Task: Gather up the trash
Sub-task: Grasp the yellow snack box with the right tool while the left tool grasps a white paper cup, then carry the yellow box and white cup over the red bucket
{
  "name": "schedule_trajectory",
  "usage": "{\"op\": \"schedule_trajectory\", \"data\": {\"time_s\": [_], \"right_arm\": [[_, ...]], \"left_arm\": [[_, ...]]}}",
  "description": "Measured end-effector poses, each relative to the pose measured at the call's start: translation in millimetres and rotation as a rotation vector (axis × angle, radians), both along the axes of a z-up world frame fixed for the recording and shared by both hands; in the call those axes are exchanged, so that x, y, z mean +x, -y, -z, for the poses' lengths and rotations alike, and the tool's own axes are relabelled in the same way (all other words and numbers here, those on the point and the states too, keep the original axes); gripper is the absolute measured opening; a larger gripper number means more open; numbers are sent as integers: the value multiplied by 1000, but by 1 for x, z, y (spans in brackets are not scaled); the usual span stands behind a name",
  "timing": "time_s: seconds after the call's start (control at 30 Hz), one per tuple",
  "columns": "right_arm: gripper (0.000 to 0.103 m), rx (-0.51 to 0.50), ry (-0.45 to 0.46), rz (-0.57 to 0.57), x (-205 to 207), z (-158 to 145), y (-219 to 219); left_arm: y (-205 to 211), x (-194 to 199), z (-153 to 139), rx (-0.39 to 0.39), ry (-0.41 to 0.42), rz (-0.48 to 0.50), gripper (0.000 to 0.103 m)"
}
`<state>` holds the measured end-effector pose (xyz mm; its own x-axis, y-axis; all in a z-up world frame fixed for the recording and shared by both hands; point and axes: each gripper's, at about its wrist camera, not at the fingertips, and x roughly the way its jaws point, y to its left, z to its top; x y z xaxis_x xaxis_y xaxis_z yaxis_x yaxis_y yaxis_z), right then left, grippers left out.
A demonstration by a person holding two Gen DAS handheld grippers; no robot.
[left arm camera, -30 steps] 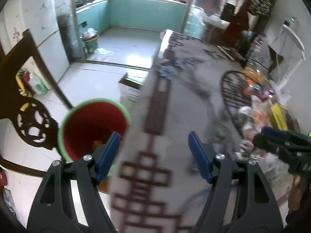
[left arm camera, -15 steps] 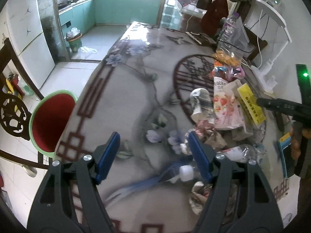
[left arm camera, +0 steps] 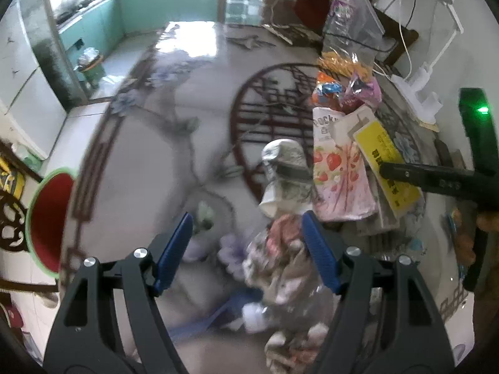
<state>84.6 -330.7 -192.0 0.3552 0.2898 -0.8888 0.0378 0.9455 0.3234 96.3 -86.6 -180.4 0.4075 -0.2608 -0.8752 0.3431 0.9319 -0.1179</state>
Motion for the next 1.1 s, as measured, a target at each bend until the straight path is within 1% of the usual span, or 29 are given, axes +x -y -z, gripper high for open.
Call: {"op": "schedule_trajectory", "data": {"time_s": [0.1, 0.23, 0.27, 0.3, 0.33, 0.4, 0.43, 0.47, 0.53, 0.57, 0.63, 0.7, 0.83, 0.93, 1.1], "right_arm": [[41, 33, 23, 10, -1, -9, 2], [38, 57, 65, 36, -4, -25, 6], [37, 64, 76, 45, -4, -29, 6], [37, 70, 84, 53, -4, -31, 6], [37, 76, 91, 62, -5, -34, 7], [38, 85, 102, 83, -6, -38, 9], [38, 88, 105, 90, -6, -40, 11], [38, 92, 109, 99, -8, -42, 11], [38, 88, 114, 108, -8, -45, 9], [38, 86, 118, 112, -9, -46, 8], [38, 89, 124, 114, -10, -49, 7], [38, 86, 136, 114, -14, -53, 3], [38, 69, 170, 108, -20, -65, -8], [38, 76, 213, 110, -28, -76, -16], [39, 81, 260, 89, -39, -91, -35]], "left_arm": [[17, 17, 12, -9, -26, 23, 70], [36, 41, 31, -24, -76, 41, 70], [38, 46, 36, -31, -89, 41, 68], [40, 49, 40, -36, -97, 41, 62], [42, 53, 45, -38, -112, 45, 59], [45, 58, 57, -44, -150, 52, 46], [45, 60, 61, -50, -166, 53, 43], [44, 62, 65, -73, -184, 50, 42], [41, 63, 66, -130, -205, 44, 29], [41, 64, 66, -133, -204, 46, 24], [40, 61, 61, -106, -178, 50, 24], [36, 59, 54, -117, -160, 43, 24], [26, 51, 24, -124, -87, 18, 24], [17, 33, -4, -117, -12, 22, 24], [6, 6, -39, -112, 89, 18, 24]]}}
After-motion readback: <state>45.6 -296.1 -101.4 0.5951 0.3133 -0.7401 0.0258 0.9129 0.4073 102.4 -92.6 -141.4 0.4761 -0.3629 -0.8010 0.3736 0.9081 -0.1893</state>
